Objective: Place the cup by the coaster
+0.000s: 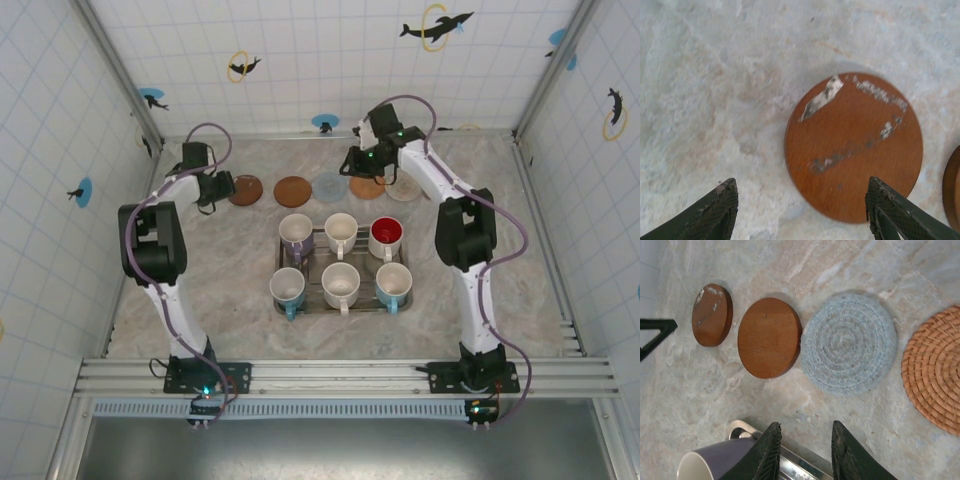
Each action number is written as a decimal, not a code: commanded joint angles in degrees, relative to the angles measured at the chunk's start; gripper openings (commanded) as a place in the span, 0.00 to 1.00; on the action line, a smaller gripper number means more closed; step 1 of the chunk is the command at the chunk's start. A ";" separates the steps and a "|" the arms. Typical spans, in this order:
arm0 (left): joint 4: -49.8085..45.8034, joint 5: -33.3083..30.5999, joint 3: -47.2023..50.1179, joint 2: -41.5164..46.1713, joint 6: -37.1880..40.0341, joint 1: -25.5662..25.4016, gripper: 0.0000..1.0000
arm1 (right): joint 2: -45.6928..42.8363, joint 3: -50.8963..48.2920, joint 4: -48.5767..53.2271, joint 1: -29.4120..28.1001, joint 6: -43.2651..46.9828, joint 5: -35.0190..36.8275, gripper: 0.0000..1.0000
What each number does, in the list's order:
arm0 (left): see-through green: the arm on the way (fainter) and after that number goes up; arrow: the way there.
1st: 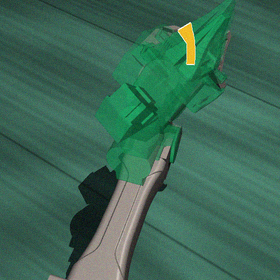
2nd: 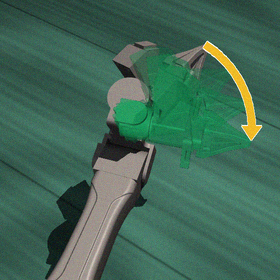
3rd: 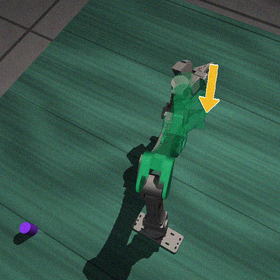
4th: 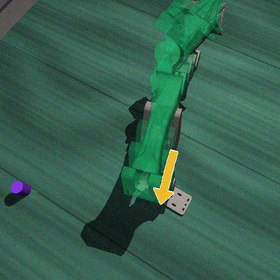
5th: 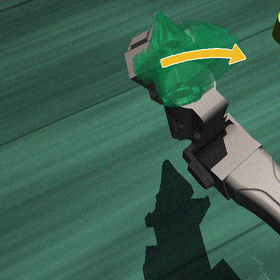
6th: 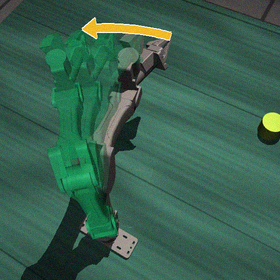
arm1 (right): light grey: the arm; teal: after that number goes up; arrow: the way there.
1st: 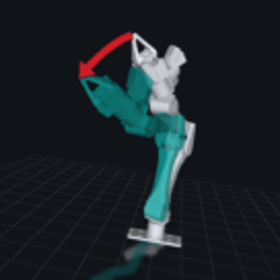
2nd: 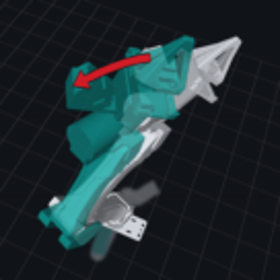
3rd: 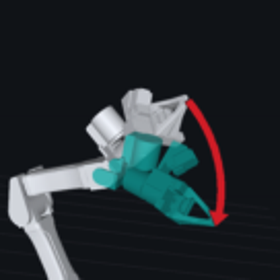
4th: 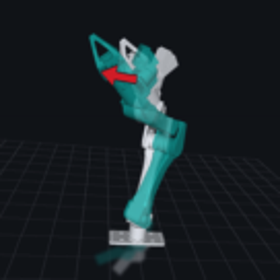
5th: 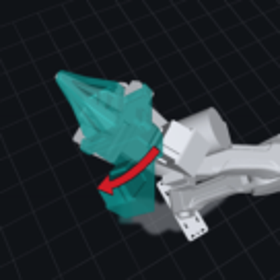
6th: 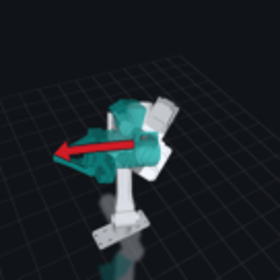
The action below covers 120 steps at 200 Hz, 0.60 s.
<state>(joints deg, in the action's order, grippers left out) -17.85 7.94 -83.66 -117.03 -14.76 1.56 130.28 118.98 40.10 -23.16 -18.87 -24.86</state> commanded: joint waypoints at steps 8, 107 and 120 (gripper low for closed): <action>2.60 2.53 -5.08 -3.70 1.84 0.55 0.68 | -6.28 -2.71 -0.40 0.04 1.45 0.87 0.32; 1.28 4.87 -10.56 -11.20 2.72 0.80 0.66 | -9.86 -8.46 -3.74 0.05 0.38 0.89 0.30; 1.30 6.09 -10.65 -11.70 2.72 0.78 0.65 | -9.81 -9.04 -4.15 -0.10 0.03 0.48 0.30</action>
<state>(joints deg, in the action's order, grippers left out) -16.03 11.75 -92.36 -127.17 -13.28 1.67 123.59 111.74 37.93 -23.16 -18.24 -23.70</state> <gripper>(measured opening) 0.658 0.300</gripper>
